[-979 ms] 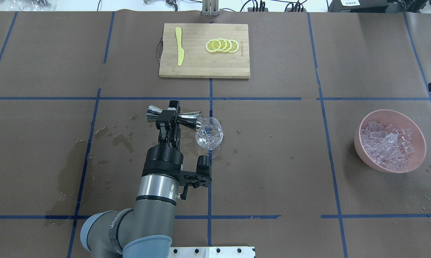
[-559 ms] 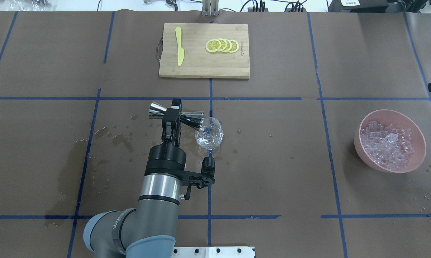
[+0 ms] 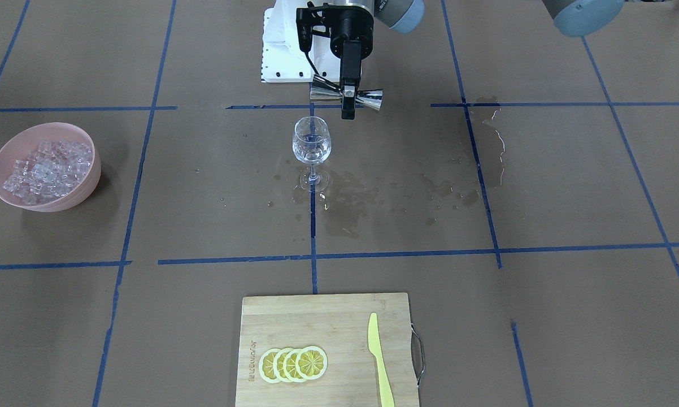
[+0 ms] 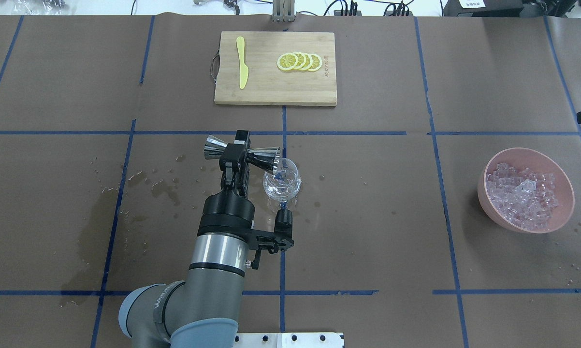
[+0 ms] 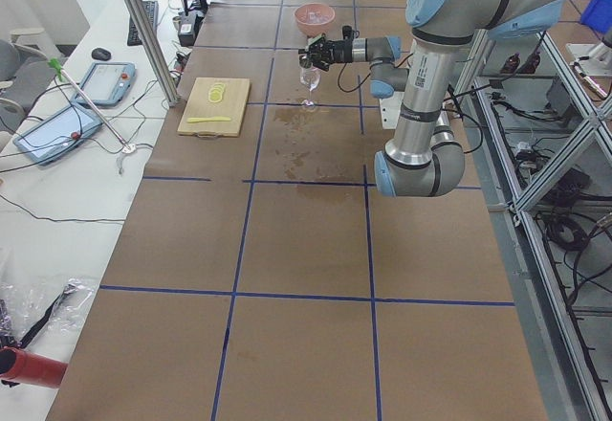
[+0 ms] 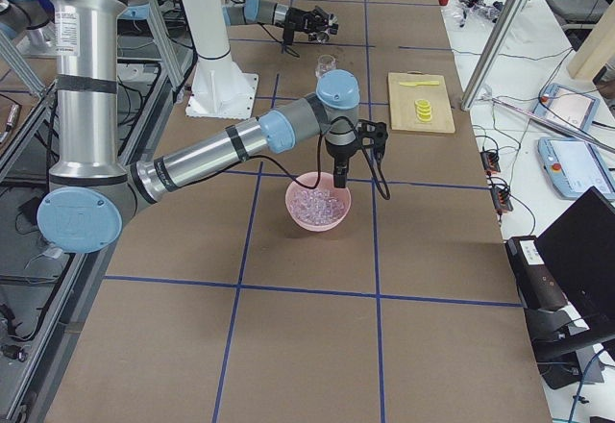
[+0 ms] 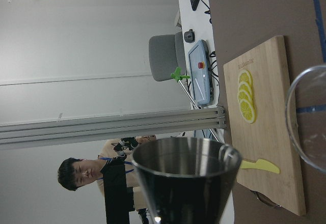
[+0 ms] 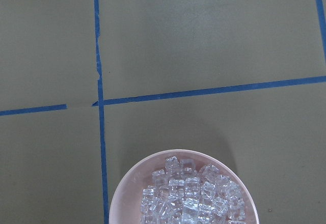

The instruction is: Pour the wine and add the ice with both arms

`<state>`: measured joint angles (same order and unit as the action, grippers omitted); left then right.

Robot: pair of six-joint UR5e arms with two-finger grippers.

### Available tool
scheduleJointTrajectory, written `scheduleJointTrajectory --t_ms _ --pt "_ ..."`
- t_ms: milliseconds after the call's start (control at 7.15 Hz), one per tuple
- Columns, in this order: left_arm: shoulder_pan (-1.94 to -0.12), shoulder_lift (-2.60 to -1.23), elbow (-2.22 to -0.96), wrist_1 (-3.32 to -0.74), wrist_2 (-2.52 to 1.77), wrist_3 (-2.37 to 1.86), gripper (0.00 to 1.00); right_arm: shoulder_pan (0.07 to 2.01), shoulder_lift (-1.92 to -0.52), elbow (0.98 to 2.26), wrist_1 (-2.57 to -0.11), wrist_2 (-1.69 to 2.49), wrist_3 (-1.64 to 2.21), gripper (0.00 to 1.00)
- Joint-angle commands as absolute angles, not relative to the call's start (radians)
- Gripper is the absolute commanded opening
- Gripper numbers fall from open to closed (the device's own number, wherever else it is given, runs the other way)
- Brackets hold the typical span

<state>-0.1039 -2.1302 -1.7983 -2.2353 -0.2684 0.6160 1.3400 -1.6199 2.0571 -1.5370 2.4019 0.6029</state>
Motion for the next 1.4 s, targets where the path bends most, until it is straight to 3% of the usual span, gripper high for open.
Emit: scheduleJointTrajectory --t_ms 0,1258 --pt "-0.109 -2.125 -1.773 -2.336 -0.268 0.545 0.00 1.341 -1.620 2.057 -1.536 2.401 0.603 1.00" --pt "-0.121 -2.109 -1.758 -2.511 -0.297 -0.185 0.00 1.341 -1.615 2.068 -1.536 2.399 0.604 1.00"
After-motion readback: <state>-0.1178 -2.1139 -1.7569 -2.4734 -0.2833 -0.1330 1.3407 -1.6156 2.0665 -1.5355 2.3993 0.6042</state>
